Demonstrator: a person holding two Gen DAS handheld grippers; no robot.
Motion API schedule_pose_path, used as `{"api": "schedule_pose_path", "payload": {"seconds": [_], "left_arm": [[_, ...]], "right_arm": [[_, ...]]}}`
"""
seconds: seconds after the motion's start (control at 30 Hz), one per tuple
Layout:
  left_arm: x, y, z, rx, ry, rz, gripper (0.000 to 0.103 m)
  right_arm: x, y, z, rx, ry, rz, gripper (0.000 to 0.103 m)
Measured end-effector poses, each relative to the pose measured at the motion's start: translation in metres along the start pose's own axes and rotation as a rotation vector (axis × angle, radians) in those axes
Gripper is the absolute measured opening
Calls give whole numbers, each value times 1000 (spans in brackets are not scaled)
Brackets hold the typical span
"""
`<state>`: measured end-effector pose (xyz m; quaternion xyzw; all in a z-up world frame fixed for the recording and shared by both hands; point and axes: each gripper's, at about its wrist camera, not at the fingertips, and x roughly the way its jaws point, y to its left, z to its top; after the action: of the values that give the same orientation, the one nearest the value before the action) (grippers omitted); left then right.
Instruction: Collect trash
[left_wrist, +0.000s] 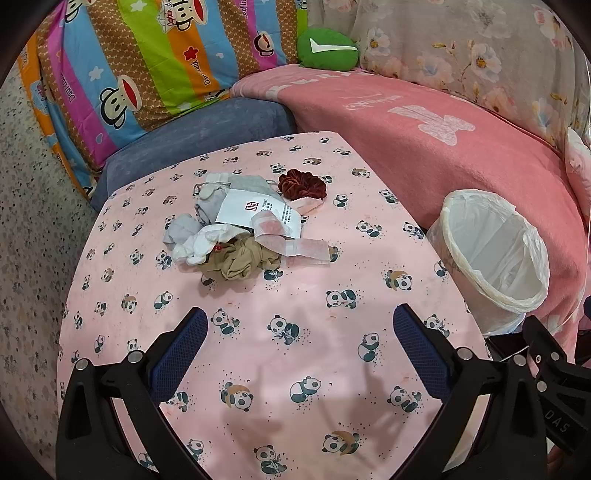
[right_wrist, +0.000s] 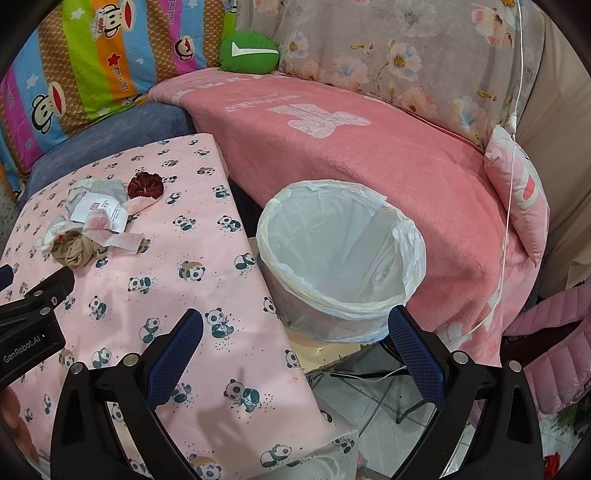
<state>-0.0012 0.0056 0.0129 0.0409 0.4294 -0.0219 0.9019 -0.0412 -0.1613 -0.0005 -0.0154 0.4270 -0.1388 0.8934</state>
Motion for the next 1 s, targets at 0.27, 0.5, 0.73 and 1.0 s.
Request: {"api": "schedule_pose_path", "payload": {"seconds": [0.27,0.5,0.73,1.0], "left_arm": [[3,-3,-5,-3,-1,-1,96],[3,-3,-6,-3,-2,-1,96],[3,-3,-6,-3,-3,-2,96],[2,-2,-6,-5,-5,-4,96]], "right_arm": [[0,0,0,0,0,0,98],[-1,-1,0,1,-2,2,98],[-1,0,0,1,-3,1,98],[-3,-2,0,3,-5,1,98]]}}
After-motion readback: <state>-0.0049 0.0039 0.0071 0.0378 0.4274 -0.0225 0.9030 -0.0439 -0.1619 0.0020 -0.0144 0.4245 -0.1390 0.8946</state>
